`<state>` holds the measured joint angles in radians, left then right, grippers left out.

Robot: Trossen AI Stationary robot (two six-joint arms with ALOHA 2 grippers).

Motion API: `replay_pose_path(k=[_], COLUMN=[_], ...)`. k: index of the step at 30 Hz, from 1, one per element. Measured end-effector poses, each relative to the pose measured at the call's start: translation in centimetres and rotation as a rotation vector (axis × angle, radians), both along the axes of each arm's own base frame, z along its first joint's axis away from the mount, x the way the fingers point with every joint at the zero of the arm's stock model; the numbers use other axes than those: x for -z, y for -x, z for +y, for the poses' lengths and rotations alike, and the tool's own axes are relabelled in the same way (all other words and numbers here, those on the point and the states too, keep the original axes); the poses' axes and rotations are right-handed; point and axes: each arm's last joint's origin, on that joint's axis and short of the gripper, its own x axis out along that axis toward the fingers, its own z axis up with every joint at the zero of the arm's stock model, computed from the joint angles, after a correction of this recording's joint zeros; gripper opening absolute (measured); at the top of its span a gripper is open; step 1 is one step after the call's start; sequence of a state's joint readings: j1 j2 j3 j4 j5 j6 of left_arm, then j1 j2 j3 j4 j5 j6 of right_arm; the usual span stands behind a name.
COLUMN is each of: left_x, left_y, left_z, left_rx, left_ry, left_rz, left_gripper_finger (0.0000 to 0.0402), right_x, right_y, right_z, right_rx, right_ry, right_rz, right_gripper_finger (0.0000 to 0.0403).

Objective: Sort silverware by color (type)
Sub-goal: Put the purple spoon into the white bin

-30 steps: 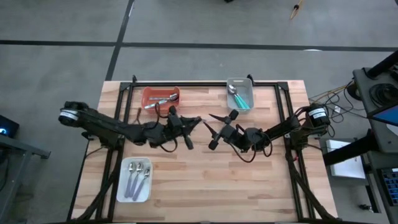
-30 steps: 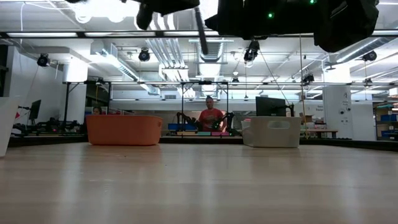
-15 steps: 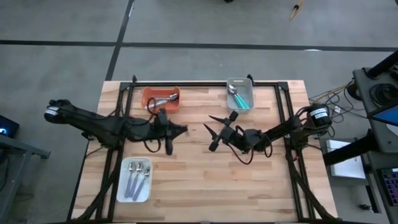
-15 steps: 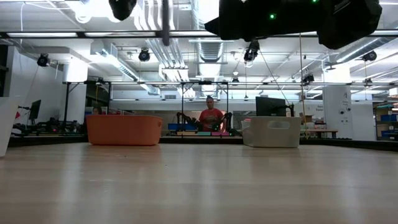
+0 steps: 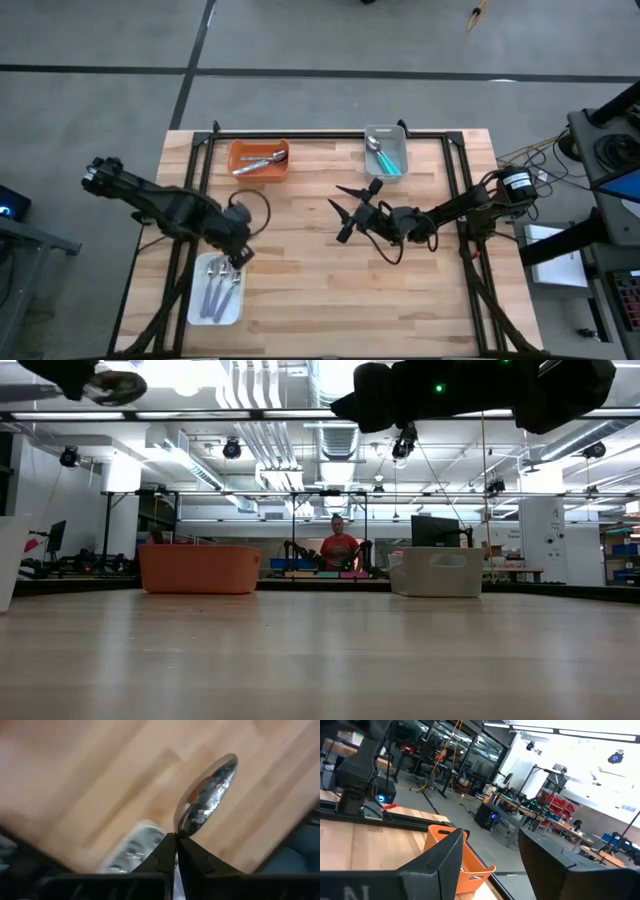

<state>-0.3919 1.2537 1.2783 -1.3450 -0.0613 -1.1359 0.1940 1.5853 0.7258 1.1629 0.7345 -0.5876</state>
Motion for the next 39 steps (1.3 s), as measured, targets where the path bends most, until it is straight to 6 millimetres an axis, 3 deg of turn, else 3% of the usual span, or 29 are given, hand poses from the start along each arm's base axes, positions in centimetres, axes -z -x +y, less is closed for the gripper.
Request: replay_pose_path(k=[5,14,21,30,39], left_x=[1.2,6.1,6.5,5.5,4.8], left_y=[0.5,3.3,3.6,1.0,-4.0], left_z=[-2.0,-3.1,-3.0,-4.2,-6.8], left_rx=[0.0,-0.173,-0.122,-0.069,0.028], left_ry=[0.093,0.177,0.159,-0.015,-0.171], left_rz=[-0.067,-0.058,-0.081,-0.225,-0.306], left_gripper_finger=[0.0,0.0,0.0,0.0,0.0], right_x=[0.0,0.5,0.5,0.5,-0.3], right_y=[0.0,-0.1,-0.1,0.1,1.4], right_z=[0.0,0.0,-0.1,0.0,1.9], right_rx=[0.006,0.022,0.028,0.062,0.053], right_ry=[0.022,0.02,0.005,-0.009,-0.107], right_rz=[0.021,0.066,0.062,0.06,0.09], right_gripper_finger=[0.0183,0.0183,0.0183,0.0183,0.0179])
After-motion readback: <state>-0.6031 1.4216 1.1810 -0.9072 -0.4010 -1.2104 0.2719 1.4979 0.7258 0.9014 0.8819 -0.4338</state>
